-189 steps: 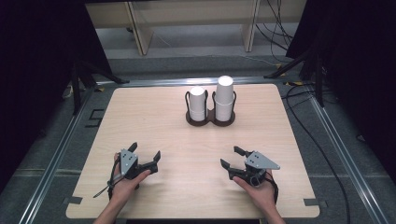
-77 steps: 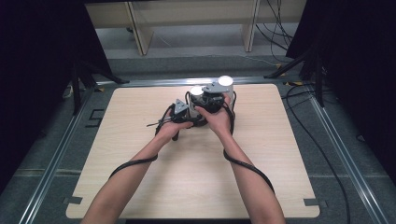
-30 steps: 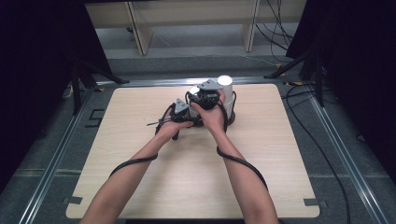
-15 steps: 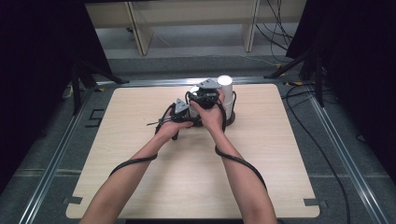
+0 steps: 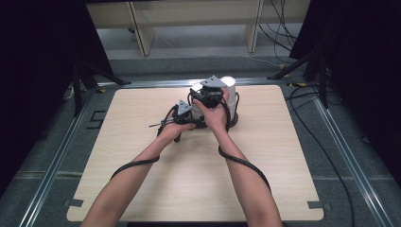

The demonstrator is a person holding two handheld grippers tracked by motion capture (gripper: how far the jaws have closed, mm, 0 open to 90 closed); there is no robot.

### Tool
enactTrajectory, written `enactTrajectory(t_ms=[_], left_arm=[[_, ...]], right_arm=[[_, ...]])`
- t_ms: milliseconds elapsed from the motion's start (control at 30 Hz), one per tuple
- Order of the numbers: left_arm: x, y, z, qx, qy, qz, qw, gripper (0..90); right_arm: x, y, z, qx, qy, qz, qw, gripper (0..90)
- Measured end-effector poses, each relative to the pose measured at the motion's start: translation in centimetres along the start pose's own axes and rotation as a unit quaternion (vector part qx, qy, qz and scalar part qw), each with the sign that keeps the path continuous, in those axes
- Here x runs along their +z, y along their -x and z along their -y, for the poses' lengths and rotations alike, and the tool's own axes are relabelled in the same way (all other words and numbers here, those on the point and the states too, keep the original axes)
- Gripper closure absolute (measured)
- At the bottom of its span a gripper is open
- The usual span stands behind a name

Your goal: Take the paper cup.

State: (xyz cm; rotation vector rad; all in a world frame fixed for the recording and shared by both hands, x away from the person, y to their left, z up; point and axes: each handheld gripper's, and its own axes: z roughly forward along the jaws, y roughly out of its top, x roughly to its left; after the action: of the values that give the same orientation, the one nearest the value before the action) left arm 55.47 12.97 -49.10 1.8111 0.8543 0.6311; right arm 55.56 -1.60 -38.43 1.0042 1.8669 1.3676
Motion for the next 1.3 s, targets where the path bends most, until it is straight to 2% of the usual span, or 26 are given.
enactTrajectory(t_ms=[33, 67, 100, 133, 167, 200, 233, 433, 467, 533, 567, 600, 633, 700, 800, 867, 900, 1100, 1133, 1300], left_arm=[[0.1, 0.2, 0.0, -0.012, 0.010, -0.002, 0.9999, 22.5], [0.1, 0.1, 0.0, -0.007, 0.005, -0.001, 1.0000, 22.5], [-0.1, -0.1, 0.0, 0.008, -0.007, 0.000, 0.9999, 22.5], [-0.1, 0.0, 0.0, 0.005, -0.007, -0.002, 1.0000, 22.4], [-0.1, 0.0, 0.0, 0.005, -0.007, -0.004, 0.9999, 22.4], [-0.1, 0.0, 0.0, 0.005, -0.007, -0.004, 0.9999, 22.4], [-0.1, 0.0, 0.0, 0.004, -0.007, -0.003, 1.0000, 22.4], [0.0, 0.0, 0.1, 0.007, -0.009, -0.002, 0.9999, 22.4], [0.0, 0.0, 0.1, 0.007, -0.009, -0.002, 0.9999, 22.4], [0.0, 0.0, 0.1, 0.006, -0.009, -0.001, 0.9999, 22.4], [0.0, 0.0, 0.1, 0.006, -0.009, -0.001, 0.9999, 22.4], [0.1, 0.2, 0.1, -0.007, 0.002, 0.000, 1.0000, 22.4], [0.1, 0.0, 0.1, 0.005, -0.005, 0.001, 1.0000, 22.4], [0.1, 0.0, 0.1, 0.004, -0.005, 0.000, 1.0000, 22.4], [0.1, 0.1, 0.1, 0.001, -0.002, -0.001, 1.0000, 22.6], [0.0, 0.0, 0.2, 0.004, -0.006, -0.003, 1.0000, 22.5], [-0.1, 0.1, 0.2, -0.005, 0.000, -0.004, 1.0000, 22.4], [-0.9, 0.1, 0.3, -0.002, -0.001, -0.005, 1.0000, 20.2], [-1.2, 0.1, 0.4, 0.004, -0.002, -0.006, 1.0000, 19.2], [-2.0, -0.1, 0.6, 0.000, -0.003, -0.013, 0.9999, 15.7]], right_arm=[[-0.1, 0.0, -0.1, 0.000, 0.002, 0.002, 1.0000, 35.8], [-0.3, 0.1, -0.5, -0.011, 0.004, 0.002, 0.9999, 35.8], [-0.3, -0.1, -0.6, 0.002, 0.008, -0.001, 1.0000, 35.9], [-0.6, -0.1, -1.0, -0.004, 0.017, 0.002, 0.9998, 35.9], [-0.7, -0.2, -1.2, 0.000, 0.009, -0.002, 1.0000, 35.9], [-0.6, 0.0, -1.4, -0.009, 0.023, -0.003, 0.9997, 35.9], [-0.9, -0.2, -1.6, 0.004, 0.014, -0.003, 0.9999, 35.9], [-1.3, 0.0, -2.4, -0.011, 0.025, -0.002, 0.9996, 36.0], [-1.4, -0.2, -2.4, 0.004, 0.022, -0.004, 0.9997, 36.0], [-1.4, -0.1, -2.4, -0.005, 0.030, -0.001, 0.9996, 36.0], [-1.5, -0.2, -2.5, 0.006, 0.027, -0.002, 0.9996, 36.0], [-1.6, -0.1, -2.6, 0.003, 0.033, -0.003, 0.9994, 36.1], [-1.8, -0.2, -2.8, 0.012, 0.037, -0.006, 0.9992, 36.1], [-2.0, -0.2, -3.2, 0.017, 0.043, -0.007, 0.9989, 36.1], [-2.3, -0.1, -3.8, -0.004, 0.053, -0.005, 0.9986, 36.1], [-2.5, -0.3, -3.9, 0.001, 0.050, -0.008, 0.9987, 36.1], [-2.8, -0.3, -4.3, -0.005, 0.057, -0.007, 0.9983, 36.0], [-3.6, -0.2, -5.0, -0.008, 0.063, -0.006, 0.9979, 36.1], [-3.9, -0.2, -5.1, -0.007, 0.067, -0.007, 0.9977, 36.1], [-4.8, -0.3, -5.0, -0.007, 0.069, -0.012, 0.9975, 36.1]])
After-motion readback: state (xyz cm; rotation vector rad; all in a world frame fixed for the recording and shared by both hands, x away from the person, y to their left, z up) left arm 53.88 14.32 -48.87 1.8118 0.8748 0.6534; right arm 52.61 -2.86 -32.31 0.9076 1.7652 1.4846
